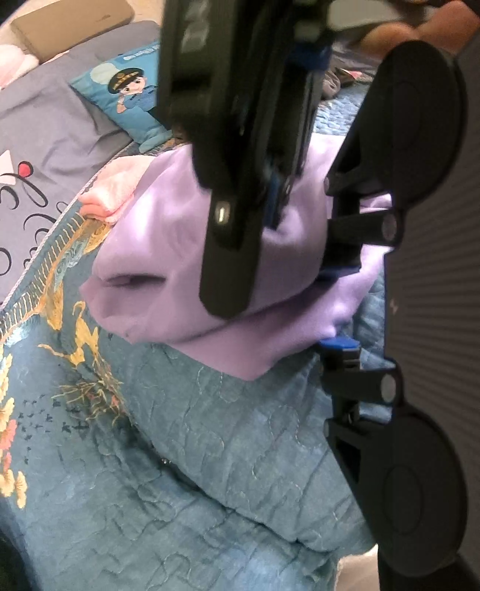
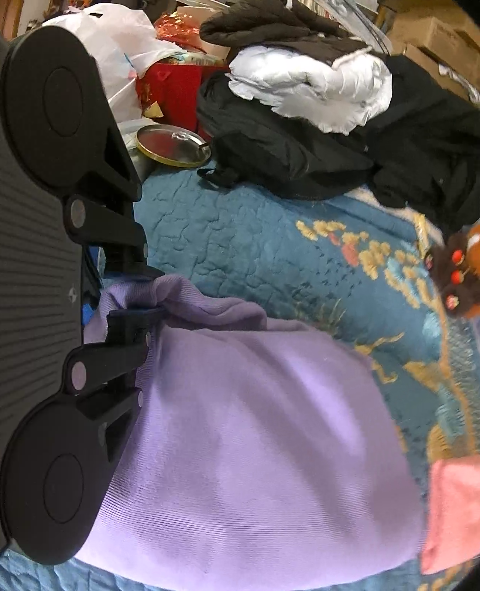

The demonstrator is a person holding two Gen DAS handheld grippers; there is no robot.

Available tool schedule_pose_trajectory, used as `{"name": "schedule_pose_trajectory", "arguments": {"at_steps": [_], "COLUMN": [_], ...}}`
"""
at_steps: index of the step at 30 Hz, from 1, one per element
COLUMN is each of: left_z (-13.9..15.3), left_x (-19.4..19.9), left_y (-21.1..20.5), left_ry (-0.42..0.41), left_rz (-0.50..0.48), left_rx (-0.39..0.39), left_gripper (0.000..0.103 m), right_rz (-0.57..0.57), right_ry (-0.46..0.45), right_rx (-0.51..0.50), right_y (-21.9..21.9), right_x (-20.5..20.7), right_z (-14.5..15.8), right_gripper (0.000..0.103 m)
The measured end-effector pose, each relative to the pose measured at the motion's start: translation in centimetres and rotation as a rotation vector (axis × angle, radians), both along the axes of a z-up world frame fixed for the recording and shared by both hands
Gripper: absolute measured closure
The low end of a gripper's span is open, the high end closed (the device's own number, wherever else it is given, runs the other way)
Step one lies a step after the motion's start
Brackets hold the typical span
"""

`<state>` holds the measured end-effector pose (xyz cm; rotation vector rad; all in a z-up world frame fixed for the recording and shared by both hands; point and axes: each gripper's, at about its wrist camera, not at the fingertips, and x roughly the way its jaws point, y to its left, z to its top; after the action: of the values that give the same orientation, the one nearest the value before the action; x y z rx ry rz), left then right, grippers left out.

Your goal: Fold clothes

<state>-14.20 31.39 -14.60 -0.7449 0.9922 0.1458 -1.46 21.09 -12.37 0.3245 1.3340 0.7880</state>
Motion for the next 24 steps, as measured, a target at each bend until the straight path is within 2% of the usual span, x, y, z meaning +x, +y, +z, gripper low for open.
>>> {"name": "schedule_pose_trajectory", "arguments": {"at_steps": [4, 6, 8, 10, 12, 15, 18, 20, 21, 24], "left_z": [1.1, 1.7, 2.5, 3.3, 3.9, 4.7, 5.5, 5.8, 6.0, 6.6], "left_x": [-1.3, -2.0, -2.6, -3.2, -3.8, -4.4, -4.6, -4.0, -3.5, -1.4], "left_y": [-0.4, -0.3, -0.2, -0.1, 0.0, 0.3, 0.8, 0.9, 0.8, -0.3], "left_ry": [0.026, 0.03, 0.023, 0.016, 0.004, -0.024, -0.076, -0.107, -0.124, -0.166], "left_rz": [-0.026, -0.034, -0.039, -0.044, -0.046, -0.047, -0.053, -0.067, -0.081, -0.141], "left_rx": [0.05, 0.06, 0.084, 0.119, 0.151, 0.177, 0.175, 0.171, 0.17, 0.204], "left_gripper": [0.069, 0.069, 0.069, 0.069, 0.068, 0.068, 0.068, 0.068, 0.068, 0.057], "right_rz": [0.023, 0.02, 0.036, 0.085, 0.096, 0.039, -0.063, -0.131, -0.158, -0.203], "right_ry": [-0.001, 0.007, 0.01, -0.005, -0.067, -0.174, -0.308, -0.358, -0.367, -0.371], "right_rx": [-0.031, -0.028, -0.007, 0.027, 0.058, 0.096, 0.006, -0.072, -0.1, -0.191], "right_y": [0.6, 0.7, 0.9, 1.3, 1.1, -1.4, -5.6, -8.6, -10.0, -12.8], "right_x": [-0.3, -0.3, -0.5, -0.8, -1.4, -1.8, -2.0, -2.1, -2.2, -3.0], "right_z": [-1.1, -1.5, -1.5, -0.8, 1.0, 4.1, 6.2, 6.3, 6.0, 4.5], "right_gripper": [0.087, 0.083, 0.07, 0.064, 0.065, 0.064, 0.059, 0.058, 0.058, 0.058]}}
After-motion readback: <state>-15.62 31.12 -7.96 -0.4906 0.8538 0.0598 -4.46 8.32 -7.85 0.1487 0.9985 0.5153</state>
